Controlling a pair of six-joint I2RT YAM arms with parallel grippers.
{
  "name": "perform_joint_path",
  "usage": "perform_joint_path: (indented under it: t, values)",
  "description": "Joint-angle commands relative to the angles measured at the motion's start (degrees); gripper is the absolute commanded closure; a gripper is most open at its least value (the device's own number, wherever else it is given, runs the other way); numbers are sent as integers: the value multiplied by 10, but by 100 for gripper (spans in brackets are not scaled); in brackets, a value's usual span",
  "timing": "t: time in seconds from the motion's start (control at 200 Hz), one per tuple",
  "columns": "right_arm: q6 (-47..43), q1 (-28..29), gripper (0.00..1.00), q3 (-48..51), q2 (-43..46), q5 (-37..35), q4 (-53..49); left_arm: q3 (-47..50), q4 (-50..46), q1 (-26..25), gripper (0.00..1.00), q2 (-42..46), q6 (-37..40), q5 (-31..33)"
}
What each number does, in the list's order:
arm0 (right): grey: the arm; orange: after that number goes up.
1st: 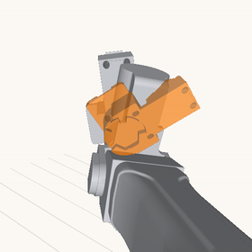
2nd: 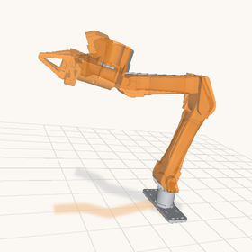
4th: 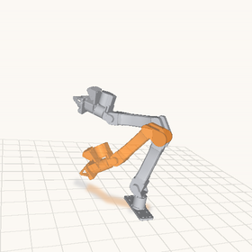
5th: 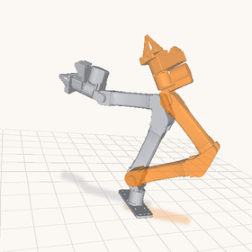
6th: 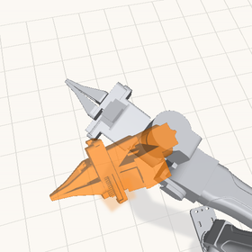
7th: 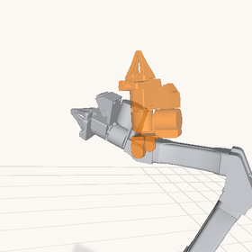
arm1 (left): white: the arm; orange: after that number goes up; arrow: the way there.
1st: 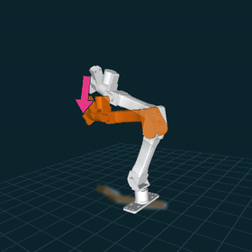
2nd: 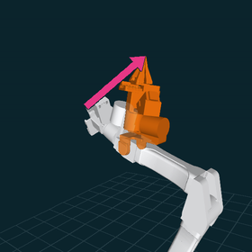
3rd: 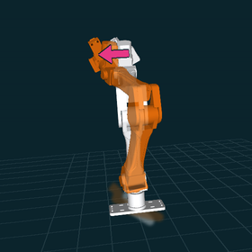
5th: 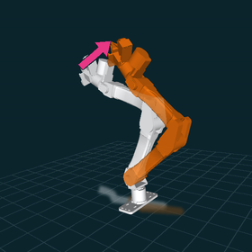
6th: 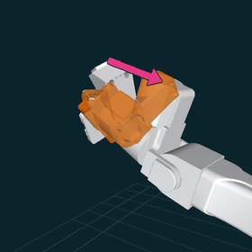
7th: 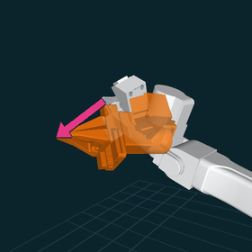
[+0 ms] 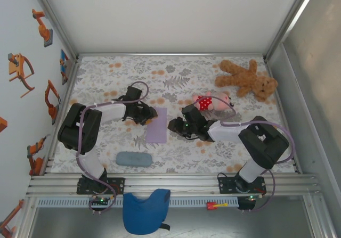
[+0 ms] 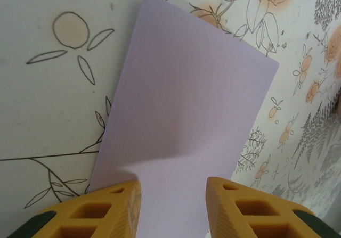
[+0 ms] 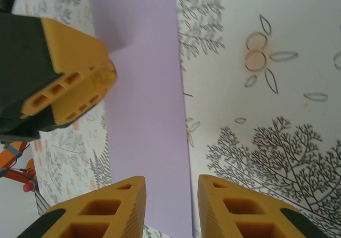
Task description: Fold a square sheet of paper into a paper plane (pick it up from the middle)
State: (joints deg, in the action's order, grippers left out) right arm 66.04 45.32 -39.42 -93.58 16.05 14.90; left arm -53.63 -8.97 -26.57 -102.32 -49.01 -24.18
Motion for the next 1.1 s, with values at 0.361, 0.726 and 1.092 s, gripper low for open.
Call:
perform_joint_path:
  t: [0.361, 0.726, 1.092]
  values:
    - [36, 41, 69, -6, -32, 19, -32, 16, -31, 1, 64, -26, -25, 42]
    - [36, 56, 73, -15, -50, 38, -29, 20, -29, 1, 64, -26, -25, 40]
    - [37, 58, 78, -1, -46, 46, 27, 22, -27, 1, 66, -27, -23, 35]
